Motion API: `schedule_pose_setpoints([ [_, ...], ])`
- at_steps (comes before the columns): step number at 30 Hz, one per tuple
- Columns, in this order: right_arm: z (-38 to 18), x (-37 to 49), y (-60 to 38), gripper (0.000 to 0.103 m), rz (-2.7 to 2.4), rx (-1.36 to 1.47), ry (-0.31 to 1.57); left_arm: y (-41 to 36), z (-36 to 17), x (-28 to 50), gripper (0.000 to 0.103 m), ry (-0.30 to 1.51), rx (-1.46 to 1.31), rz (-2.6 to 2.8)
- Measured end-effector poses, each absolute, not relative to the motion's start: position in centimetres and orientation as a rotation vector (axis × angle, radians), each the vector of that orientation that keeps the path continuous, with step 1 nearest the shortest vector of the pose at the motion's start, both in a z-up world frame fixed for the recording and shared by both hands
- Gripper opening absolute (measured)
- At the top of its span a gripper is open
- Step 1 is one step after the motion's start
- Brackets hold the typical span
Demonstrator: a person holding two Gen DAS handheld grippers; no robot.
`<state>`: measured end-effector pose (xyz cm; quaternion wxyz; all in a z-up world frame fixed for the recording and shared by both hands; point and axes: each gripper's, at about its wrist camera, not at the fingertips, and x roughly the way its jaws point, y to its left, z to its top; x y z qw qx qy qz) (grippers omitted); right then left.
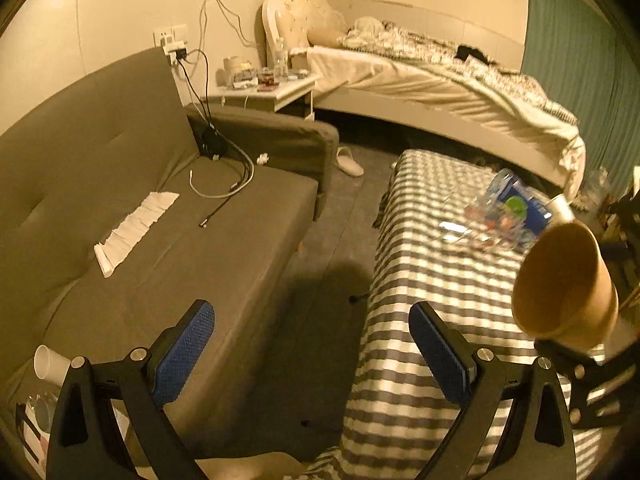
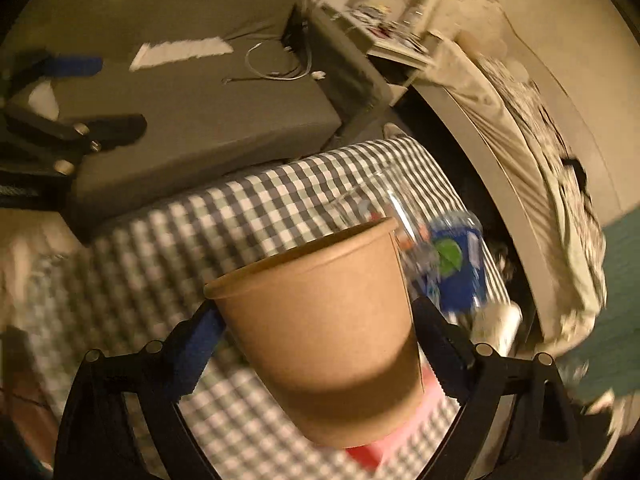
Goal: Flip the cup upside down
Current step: 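Lift the tan cup with the right gripper and carry it toward the left gripper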
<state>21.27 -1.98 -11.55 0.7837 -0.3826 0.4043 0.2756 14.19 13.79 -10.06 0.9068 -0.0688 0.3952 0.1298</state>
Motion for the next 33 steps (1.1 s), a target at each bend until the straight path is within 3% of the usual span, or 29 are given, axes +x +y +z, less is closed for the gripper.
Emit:
schedule_pose_setpoints([
  [7,-7.7,15.7,-5.4,0.092,0.425,-0.452,1.114,12.6,-6.5,9.9,0.101,0.753,-0.155,0.216],
  [15,-12.1,11.3,-12.1,0.092,0.117,0.2,1.244,11.4,-5.3,6.3,0.101,0.744,-0.124,0.173],
  [33,-16.3,16.3,-14.5,0.092,-0.045,0.268,1.217,10.3,-10.2,8.0,0.101,0.852,-0.108,0.175],
])
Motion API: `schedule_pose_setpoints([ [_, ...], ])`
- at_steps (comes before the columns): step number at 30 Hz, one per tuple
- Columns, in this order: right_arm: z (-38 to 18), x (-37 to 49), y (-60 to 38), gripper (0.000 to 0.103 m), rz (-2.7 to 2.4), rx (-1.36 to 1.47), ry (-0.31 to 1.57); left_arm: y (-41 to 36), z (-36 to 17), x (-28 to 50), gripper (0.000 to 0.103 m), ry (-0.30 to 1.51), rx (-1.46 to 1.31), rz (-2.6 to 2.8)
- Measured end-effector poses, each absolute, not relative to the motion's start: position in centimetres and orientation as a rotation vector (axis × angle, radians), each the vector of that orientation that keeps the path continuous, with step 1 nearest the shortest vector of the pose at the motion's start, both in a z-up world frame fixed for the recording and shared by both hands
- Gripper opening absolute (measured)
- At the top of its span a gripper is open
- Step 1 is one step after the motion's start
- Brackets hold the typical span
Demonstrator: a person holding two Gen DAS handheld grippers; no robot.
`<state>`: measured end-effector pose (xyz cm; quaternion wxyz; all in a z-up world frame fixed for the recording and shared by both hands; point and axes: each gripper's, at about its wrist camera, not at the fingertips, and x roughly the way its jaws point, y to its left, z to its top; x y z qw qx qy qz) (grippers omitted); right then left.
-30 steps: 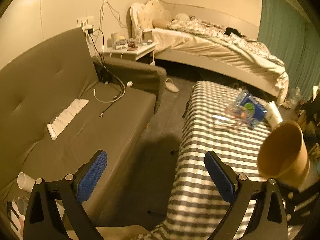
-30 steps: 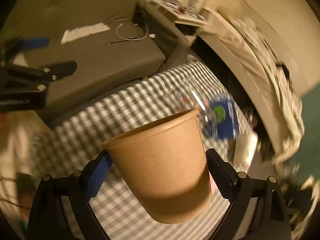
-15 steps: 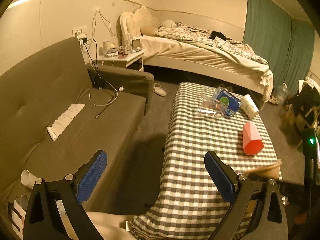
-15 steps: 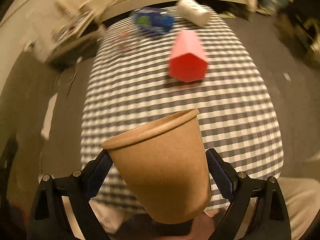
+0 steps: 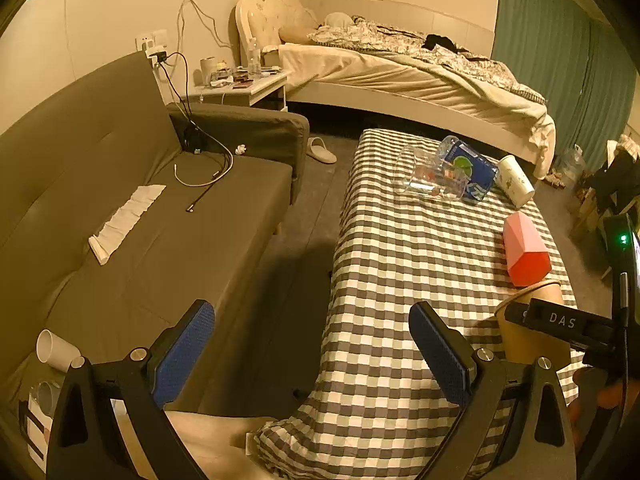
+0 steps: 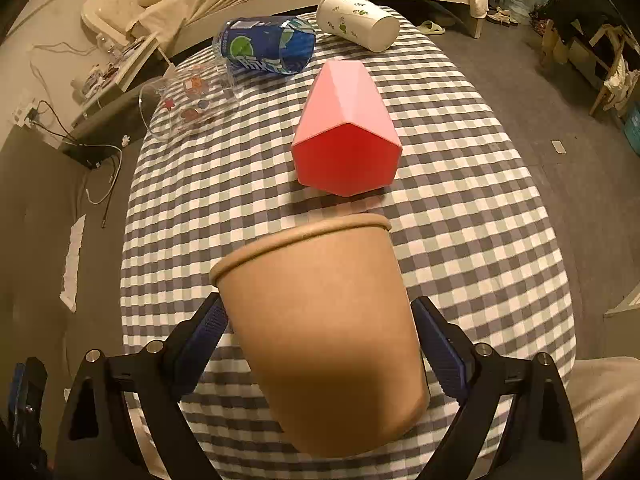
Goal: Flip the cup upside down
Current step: 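Lift the tan cup with the right gripper and carry it toward the left gripper, then close the left gripper on the tan cup while the right gripper releases it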
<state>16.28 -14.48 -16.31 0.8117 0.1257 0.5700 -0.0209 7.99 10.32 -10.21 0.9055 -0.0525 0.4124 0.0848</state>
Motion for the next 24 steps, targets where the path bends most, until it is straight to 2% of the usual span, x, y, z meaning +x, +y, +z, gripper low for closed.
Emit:
schedule_pose_setpoints([
  [6,-15.8,16.7,-13.7,0.091,0.051,0.218,1.194,8.8,-8.3,7.8,0.101,0.82,-0.08,0.18],
  [9,-12.9,15.7,-13.5,0.103,0.081,0.148,1.1,7.9,-6.9,7.5,0.101,0.801,-0.081,0.18],
  [17,-4.3,11.3,-18.5,0.103,0.097,0.14,0.854,3.0,-4.1,5.6,0.1,0.713,-0.048,0.152],
  [24,-1.8,6.7,-23.3,0.103,0.035,0.075,0.713,-2.3,-6.2,5.4,0.101,0.729,-0.063,0.054],
])
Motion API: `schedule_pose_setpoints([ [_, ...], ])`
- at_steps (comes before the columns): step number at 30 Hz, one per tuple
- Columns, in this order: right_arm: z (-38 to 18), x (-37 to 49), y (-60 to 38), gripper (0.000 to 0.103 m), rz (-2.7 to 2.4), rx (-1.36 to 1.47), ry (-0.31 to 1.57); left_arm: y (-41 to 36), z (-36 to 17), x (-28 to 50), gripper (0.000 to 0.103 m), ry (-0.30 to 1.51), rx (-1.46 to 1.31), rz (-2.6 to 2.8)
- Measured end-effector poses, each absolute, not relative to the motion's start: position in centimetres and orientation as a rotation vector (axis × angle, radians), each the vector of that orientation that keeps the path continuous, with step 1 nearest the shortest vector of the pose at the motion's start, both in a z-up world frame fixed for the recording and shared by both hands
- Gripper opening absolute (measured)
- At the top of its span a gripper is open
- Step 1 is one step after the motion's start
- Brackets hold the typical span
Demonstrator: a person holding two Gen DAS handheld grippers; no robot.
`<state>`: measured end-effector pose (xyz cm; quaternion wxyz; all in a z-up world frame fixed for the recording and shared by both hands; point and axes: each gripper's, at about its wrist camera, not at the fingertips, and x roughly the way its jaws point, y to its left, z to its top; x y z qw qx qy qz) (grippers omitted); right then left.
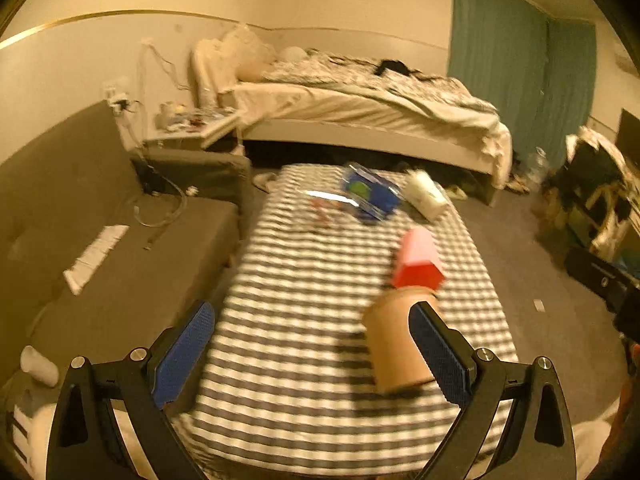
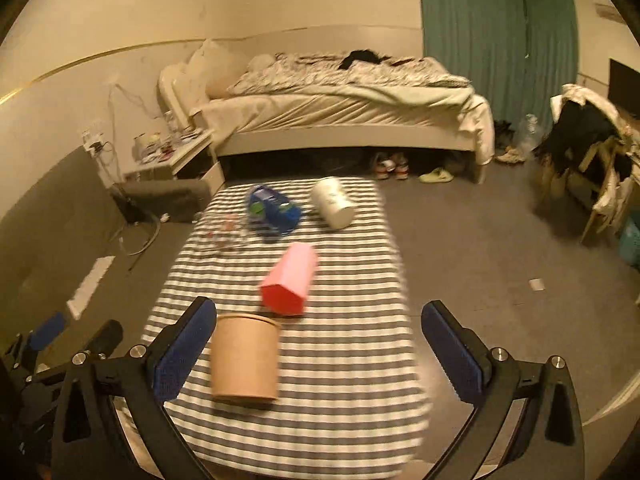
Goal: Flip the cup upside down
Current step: 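Close the left gripper on the tan cup while the right gripper releases it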
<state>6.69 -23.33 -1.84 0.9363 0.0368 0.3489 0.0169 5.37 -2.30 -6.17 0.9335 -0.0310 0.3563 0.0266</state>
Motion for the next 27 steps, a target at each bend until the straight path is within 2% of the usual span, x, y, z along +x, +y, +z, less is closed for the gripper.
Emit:
schedule_pose_setpoints([
  [14,-10.5,6.2,-28.8,0.103,-0.043,0.059,0.781,-8.4,-13.2,6.7,0.101,0.823,-0.014,-0.01],
  [27,-14.0,8.5,-31.7,0.103,-0.075,0.142,0.856,-10.5,-15.7,7.0,0.101,0.829,-0.063,-0.09],
])
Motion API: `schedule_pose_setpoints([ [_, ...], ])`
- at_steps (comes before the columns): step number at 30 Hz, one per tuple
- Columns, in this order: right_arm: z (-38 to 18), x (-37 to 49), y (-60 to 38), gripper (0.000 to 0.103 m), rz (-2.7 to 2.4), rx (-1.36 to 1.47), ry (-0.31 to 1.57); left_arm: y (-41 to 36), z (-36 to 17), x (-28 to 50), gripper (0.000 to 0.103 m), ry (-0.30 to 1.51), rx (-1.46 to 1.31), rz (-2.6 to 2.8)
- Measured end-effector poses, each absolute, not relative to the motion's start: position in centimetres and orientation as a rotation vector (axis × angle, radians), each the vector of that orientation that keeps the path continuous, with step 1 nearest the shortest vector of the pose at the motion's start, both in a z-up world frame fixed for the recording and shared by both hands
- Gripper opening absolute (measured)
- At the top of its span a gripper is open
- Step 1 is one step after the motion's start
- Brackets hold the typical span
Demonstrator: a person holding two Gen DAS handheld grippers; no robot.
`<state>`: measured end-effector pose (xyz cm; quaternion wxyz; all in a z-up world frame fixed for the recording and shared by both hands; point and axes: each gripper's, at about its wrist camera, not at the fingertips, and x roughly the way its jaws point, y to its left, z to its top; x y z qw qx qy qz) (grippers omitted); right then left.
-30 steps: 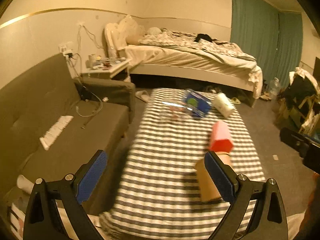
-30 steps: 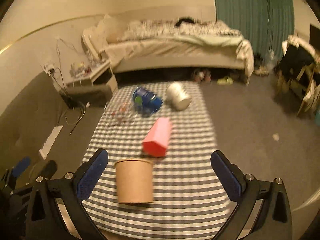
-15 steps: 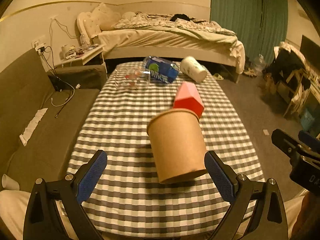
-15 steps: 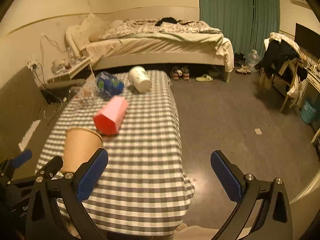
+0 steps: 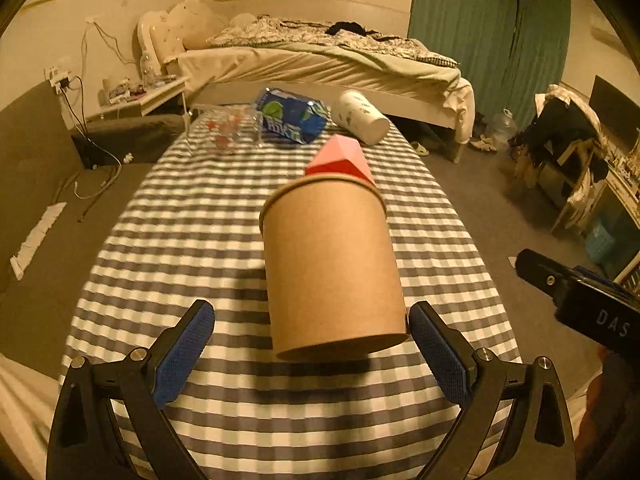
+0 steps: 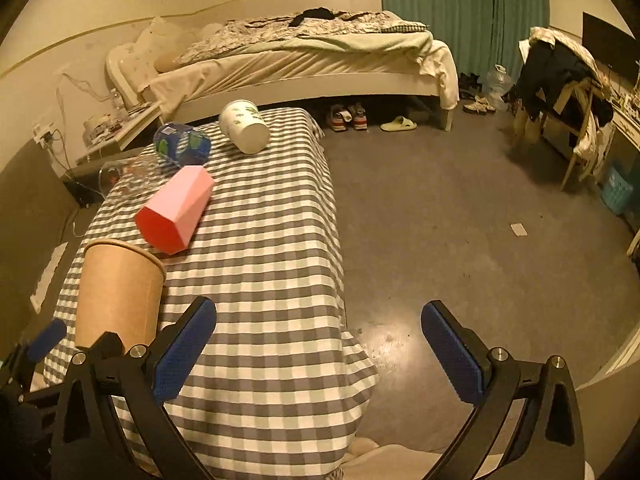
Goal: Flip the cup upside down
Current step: 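Close the left gripper on the tan cup while the right gripper releases it, then rotate the tan cup in the left gripper so its opening faces up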
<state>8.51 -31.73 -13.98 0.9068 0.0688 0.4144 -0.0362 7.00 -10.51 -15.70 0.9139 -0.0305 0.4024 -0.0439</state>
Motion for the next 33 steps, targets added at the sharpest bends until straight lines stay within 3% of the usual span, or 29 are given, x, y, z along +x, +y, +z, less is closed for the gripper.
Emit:
schedule_pose_setpoints([
  [10,-15.3,8.8,-31.9,0.103,-0.088,0.137,0.889,-11.2,-17.6,8.7,0.099,0.847,-0.102,-0.153],
  [12,-15.4,8.9,-32.1,0.103,-0.097,0.139,0.893,-11.1,-17.6,8.9,0.092,0.832,-0.119,-0.181],
  [14,-15.6,9.1,-32.3,0.103,-0.099,0.144,0.9,-11.1,-17.6,9.1,0.078,0.83,-0.125,-0.217],
  [22,-15.5,9.3,-32.1,0.103,-0.099,0.138,0.896,-11.0,-16.2,8.5,0.078,0.872,-0.063,-0.231],
  [27,-14.8,8.9,-32.1,0.103,-0.094,0.141,0.871,-10.6,-13.4,8.4,0.078,1.007,0.07,-0.219],
  [33,-14.7,8.2,-32.4,0.103,-0.086,0.152,0.869,-9.1,-12.4,9.2,0.078,1.301,0.218,-0.241],
])
